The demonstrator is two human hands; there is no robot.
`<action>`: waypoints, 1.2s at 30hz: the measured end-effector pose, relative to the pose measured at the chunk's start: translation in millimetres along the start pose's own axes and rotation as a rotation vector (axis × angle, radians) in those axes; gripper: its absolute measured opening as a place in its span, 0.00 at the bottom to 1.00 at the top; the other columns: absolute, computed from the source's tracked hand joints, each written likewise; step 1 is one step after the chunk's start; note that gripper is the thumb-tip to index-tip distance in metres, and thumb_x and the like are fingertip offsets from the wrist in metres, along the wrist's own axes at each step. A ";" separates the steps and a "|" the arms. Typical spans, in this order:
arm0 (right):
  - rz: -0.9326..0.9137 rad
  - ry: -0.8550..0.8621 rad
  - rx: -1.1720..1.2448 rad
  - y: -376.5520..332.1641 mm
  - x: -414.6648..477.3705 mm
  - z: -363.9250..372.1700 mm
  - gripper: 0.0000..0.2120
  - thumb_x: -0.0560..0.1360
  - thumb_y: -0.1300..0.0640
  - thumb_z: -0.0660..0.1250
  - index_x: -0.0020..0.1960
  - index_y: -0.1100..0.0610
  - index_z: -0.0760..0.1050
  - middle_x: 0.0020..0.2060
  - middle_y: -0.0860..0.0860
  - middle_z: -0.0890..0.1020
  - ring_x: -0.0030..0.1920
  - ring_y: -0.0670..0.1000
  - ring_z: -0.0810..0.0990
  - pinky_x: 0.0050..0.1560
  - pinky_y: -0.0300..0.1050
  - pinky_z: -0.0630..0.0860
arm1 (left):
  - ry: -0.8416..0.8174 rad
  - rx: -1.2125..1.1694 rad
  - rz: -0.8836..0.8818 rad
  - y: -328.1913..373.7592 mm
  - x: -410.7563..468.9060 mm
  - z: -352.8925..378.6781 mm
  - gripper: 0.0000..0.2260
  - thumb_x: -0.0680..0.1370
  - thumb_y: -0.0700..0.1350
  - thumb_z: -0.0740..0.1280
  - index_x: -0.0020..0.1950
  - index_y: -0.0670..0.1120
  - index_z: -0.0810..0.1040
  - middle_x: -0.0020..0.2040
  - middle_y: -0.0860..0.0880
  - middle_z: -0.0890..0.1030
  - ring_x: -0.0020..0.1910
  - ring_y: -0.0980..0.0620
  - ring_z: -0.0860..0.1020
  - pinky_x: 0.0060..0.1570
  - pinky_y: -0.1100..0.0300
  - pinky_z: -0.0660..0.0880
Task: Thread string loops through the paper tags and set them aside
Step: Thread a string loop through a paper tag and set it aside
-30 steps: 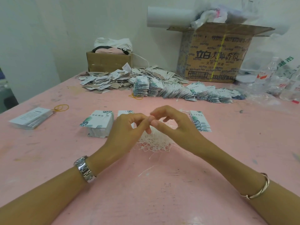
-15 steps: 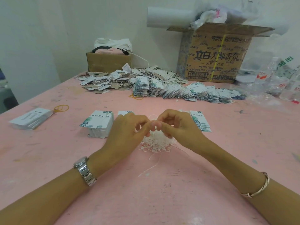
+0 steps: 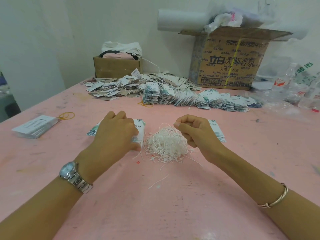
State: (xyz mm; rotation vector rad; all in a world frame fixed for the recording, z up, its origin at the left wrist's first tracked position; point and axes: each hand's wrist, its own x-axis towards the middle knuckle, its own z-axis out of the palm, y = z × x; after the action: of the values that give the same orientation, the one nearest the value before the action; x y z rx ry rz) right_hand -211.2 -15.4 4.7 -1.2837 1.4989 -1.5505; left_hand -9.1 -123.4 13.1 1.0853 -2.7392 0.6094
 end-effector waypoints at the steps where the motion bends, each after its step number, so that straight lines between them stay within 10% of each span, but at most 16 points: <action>1: 0.000 -0.002 -0.004 -0.3 -0.1 0.1 0.08 0.77 0.63 0.68 0.39 0.56 0.77 0.24 0.48 0.64 0.24 0.45 0.57 0.22 0.34 0.55 | -0.001 0.014 0.002 0.2 -0.2 -1.4 0.23 0.73 0.68 0.63 0.62 0.58 0.80 0.61 0.58 0.78 0.61 0.53 0.68 0.53 0.56 0.58; 14: 0.011 -0.024 -0.012 1.7 0.7 -0.3 0.07 0.78 0.62 0.67 0.41 0.57 0.75 0.25 0.47 0.67 0.23 0.44 0.58 0.23 0.34 0.56 | 0.079 -0.045 -0.082 1.9 -2.5 -13.0 0.13 0.80 0.61 0.61 0.59 0.62 0.81 0.57 0.56 0.81 0.57 0.53 0.72 0.47 0.56 0.53; 23: 0.044 -0.056 0.133 5.5 1.7 2.4 0.07 0.81 0.58 0.63 0.45 0.58 0.70 0.33 0.50 0.80 0.23 0.44 0.61 0.22 0.35 0.60 | 1.019 0.009 0.219 29.0 -8.3 -14.2 0.06 0.75 0.39 0.72 0.38 0.46 0.82 0.37 0.52 0.82 0.35 0.47 0.78 0.39 0.53 0.63; 31: -0.111 0.041 0.062 6.4 -1.9 7.6 0.06 0.80 0.63 0.64 0.46 0.61 0.69 0.26 0.44 0.71 0.22 0.44 0.64 0.23 0.36 0.60 | 0.991 -0.027 0.430 49.4 -6.0 3.1 0.06 0.76 0.47 0.74 0.39 0.48 0.83 0.39 0.54 0.82 0.37 0.48 0.79 0.38 0.54 0.64; 36: -0.110 0.110 0.003 6.1 -0.3 6.0 0.07 0.81 0.63 0.63 0.45 0.59 0.69 0.31 0.43 0.74 0.22 0.44 0.64 0.23 0.36 0.60 | 0.862 0.071 0.138 10.2 7.2 -4.6 0.20 0.79 0.61 0.65 0.56 0.46 0.83 0.50 0.48 0.83 0.43 0.45 0.79 0.44 0.52 0.62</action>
State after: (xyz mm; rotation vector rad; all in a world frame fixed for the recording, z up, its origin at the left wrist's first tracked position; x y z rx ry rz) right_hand -206.8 -18.3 -2.0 -1.3175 1.5147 -1.7174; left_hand -21.5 -119.2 16.0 0.4606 -2.0420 0.9277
